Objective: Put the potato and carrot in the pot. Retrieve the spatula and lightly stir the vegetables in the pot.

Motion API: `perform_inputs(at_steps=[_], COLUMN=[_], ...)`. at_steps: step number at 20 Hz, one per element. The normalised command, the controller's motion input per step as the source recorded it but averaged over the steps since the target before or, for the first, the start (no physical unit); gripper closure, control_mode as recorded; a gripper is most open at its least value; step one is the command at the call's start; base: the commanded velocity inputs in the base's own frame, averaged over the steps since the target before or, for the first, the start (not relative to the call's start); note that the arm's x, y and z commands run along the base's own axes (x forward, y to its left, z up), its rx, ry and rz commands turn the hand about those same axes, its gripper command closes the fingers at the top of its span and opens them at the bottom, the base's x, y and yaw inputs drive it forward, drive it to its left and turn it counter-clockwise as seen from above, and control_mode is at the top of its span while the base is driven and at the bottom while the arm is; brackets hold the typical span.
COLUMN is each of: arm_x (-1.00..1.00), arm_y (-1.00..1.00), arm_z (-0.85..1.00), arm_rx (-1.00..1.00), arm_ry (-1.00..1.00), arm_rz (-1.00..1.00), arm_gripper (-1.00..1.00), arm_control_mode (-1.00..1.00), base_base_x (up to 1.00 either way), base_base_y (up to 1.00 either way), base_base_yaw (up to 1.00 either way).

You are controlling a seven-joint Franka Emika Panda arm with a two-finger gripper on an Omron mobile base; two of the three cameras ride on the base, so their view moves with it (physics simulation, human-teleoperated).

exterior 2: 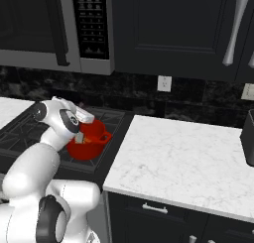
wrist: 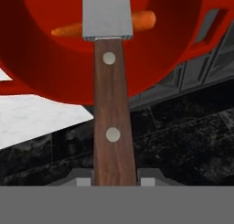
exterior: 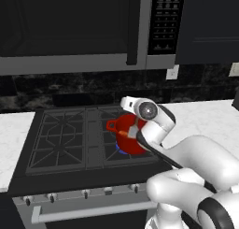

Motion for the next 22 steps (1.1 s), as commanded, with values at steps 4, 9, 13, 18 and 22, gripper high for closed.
perform_inputs(at_steps=[4,9,13,18,22], arm_x=[0.22,0.06,-0.03,-0.19,-0.19], arm_y=[0.15,0.01,0.00,-0.04,-0.01], arm_z=[-0.51,-0.48,-0.05,0.00,0.00], arm_rx=[0.00,0.00,0.00,0.00,0.00], arm_ry=[-0.28,-0.17,0.05,0.17,0.21], arm_rz=[0.07,0.03,0.00,0.00,0.00], arm_gripper=[1.00,1.00,1.00,1.00,1.00], arm_control_mode=[-1.00,-1.00,-1.00,-1.00,-1.00], base_base_x=[0.00,0.00,0.00,0.00,0.00], base_base_y=[0.00,0.00,0.00,0.00,0.00], base_base_yaw=[0.00,0.00,0.00,0.00,0.00])
